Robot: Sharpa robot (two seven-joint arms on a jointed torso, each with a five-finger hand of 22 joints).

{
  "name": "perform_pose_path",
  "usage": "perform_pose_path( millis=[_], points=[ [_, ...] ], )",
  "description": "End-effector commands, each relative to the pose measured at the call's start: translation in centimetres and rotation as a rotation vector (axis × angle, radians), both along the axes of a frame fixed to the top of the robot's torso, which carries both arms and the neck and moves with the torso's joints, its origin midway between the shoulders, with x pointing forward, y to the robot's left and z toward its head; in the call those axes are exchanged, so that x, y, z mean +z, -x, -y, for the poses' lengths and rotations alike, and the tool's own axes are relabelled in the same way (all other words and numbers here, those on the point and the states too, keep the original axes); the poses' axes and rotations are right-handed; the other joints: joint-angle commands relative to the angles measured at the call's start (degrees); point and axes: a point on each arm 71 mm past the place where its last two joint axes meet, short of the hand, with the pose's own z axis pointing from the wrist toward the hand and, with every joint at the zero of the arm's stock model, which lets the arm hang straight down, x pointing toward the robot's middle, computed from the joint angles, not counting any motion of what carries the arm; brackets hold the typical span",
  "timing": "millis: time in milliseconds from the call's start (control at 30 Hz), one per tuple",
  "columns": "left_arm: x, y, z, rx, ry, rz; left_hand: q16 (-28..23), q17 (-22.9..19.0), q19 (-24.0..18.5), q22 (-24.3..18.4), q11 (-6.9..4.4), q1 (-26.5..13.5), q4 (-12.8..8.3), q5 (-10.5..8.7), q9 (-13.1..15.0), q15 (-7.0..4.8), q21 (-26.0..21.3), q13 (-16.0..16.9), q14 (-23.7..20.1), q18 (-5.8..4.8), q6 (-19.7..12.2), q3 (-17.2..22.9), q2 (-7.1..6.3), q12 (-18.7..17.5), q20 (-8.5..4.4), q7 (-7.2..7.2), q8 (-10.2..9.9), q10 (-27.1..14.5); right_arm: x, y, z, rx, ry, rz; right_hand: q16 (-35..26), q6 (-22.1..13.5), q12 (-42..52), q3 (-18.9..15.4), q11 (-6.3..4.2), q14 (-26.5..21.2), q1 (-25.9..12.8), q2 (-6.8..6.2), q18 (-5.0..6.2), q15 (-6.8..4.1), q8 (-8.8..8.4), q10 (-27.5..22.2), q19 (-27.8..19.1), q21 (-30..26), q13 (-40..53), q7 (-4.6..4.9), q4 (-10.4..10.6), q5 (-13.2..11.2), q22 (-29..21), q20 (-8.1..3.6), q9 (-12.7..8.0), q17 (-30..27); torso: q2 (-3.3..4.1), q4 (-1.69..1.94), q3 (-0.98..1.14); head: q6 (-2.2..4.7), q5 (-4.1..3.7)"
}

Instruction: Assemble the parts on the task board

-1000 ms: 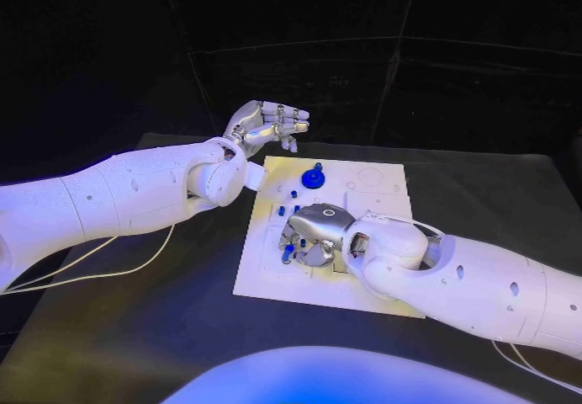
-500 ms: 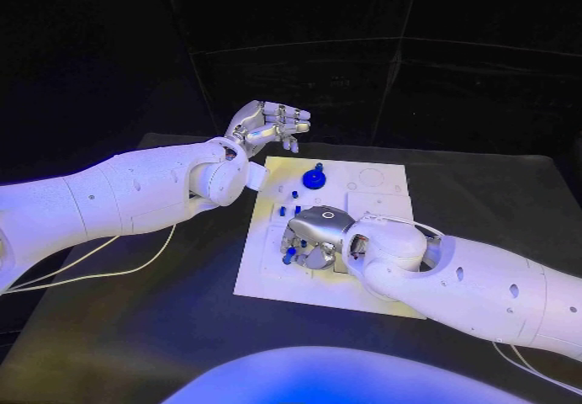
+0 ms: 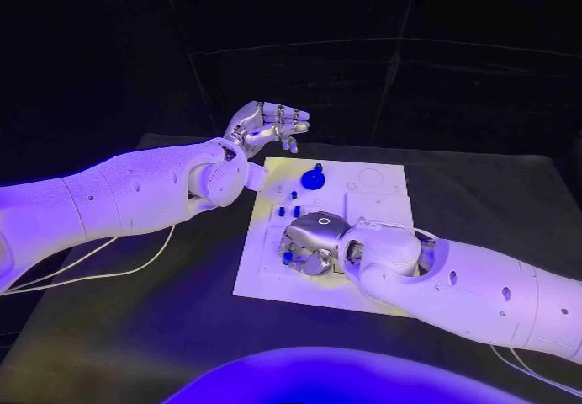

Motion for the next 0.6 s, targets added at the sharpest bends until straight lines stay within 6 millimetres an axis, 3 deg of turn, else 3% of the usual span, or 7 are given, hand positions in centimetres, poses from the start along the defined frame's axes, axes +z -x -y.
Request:
perform_pose_path(
  millis=[33, 367, 600],
  points=[
    [0.15, -0.01, 0.13, -0.009, 0.007, 0.002, -0.1, -0.1, -0.4, 0.1, 0.05, -0.2, 0.1, 0.27, 0.1, -0.10, -0.4, -0.1, -0.5, 0.75, -0.4, -0.4, 0.36, 0.1, -0.11, 0.14, 0.3, -0.3, -0.07, 0.02, -0.09, -0.001, 0.004, -0.003, -0.3, -0.6, -0.2, -0.1, -0.03, 2.1, -0.6, 0.15, 0.12, 0.32, -0.17, -0.4, -0.3, -0.4, 0.1, -0.07, 0.2, -0.1, -0.1, 0.35, -0.1, -0.1, 0.04, 0.01, -0.01, 0.02, -0.05],
    [0.15, 0.00, 0.06, -0.009, 0.006, 0.001, -0.1, -0.1, -0.4, 0.1, 0.05, -0.2, 0.1, 0.27, 0.1, -0.10, -0.4, -0.1, -0.5, 0.75, -0.4, -0.4, 0.36, 0.1, -0.11, 0.14, 0.3, -0.3, -0.05, 0.05, -0.11, -0.006, -0.016, 0.002, -0.4, -1.3, -0.4, -0.2, 0.02, 2.0, -0.8, -0.02, 0.20, 0.38, -0.15, -0.8, -0.4, -0.5, 0.1, -0.07, 0.3, -0.2, -0.4, 0.45, 0.0, -0.3, 0.01, 0.01, 0.02, -0.08, 0.01],
    [0.14, 0.00, 0.04, -0.009, 0.006, 0.000, -0.1, -0.1, -0.4, 0.1, 0.05, -0.2, 0.1, 0.27, 0.1, -0.10, -0.4, -0.1, -0.5, 0.75, -0.4, -0.4, 0.36, 0.1, -0.11, 0.14, 0.3, -0.3, 0.58, -0.22, 0.17, -0.042, -0.103, 0.043, -2.3, -6.6, -1.4, -3.0, 0.97, 0.9, -1.2, -1.25, 1.13, 1.17, -0.02, -8.3, -3.3, -3.9, 0.3, 0.16, 0.2, -0.2, -6.1, 1.21, 0.0, -3.7, 0.02, -0.05, 0.04, -0.05, -0.04]
  ],
)
